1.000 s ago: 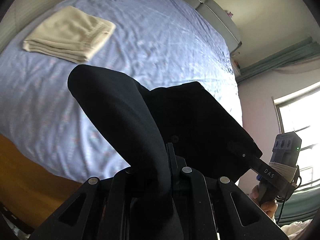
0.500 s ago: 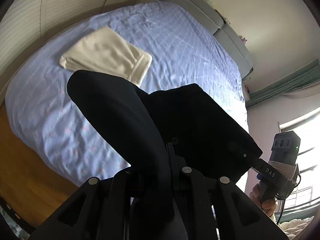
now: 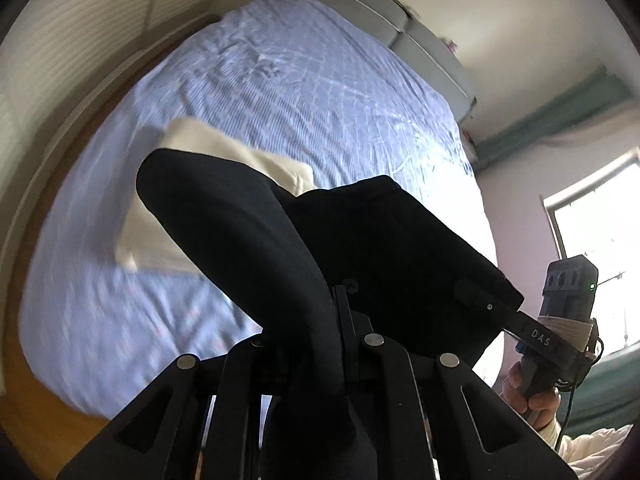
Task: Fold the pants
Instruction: 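Lift the folded trousers with both tools and carry them toward the cream cloth, then lower the trousers onto the bed and open both tools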
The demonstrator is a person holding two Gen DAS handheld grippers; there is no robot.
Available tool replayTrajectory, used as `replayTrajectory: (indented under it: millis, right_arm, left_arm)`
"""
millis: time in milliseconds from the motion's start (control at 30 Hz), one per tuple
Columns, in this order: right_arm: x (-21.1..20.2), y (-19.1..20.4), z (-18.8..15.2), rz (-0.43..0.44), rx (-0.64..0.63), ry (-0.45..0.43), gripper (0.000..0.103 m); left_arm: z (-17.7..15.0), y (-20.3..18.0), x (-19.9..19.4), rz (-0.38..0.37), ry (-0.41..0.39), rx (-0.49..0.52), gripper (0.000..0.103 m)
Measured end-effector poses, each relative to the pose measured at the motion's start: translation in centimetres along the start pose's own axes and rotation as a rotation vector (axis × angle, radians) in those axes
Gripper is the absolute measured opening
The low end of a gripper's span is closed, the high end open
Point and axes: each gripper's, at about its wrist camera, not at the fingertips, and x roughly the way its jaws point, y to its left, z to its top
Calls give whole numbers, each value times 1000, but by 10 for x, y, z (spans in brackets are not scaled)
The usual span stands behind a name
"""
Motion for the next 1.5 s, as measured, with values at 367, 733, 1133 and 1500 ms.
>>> replayTrajectory:
  millis: [367,733,1133,1500]
  right_arm:
    - [102,23,73,-128,27,-35,24]
    - [199,-29,60,-292,84,165,25]
    - [197,-63,18,-410,180,254,53]
    - [112,-59,-25,-423,118,209,59]
  left_arm:
    - [147,72,66,-27,60,219,15]
    - [168,151,189,146,258,226,17]
    - [122,164,198,386,316,262,56]
    - [45,102,121,449,211,309,65]
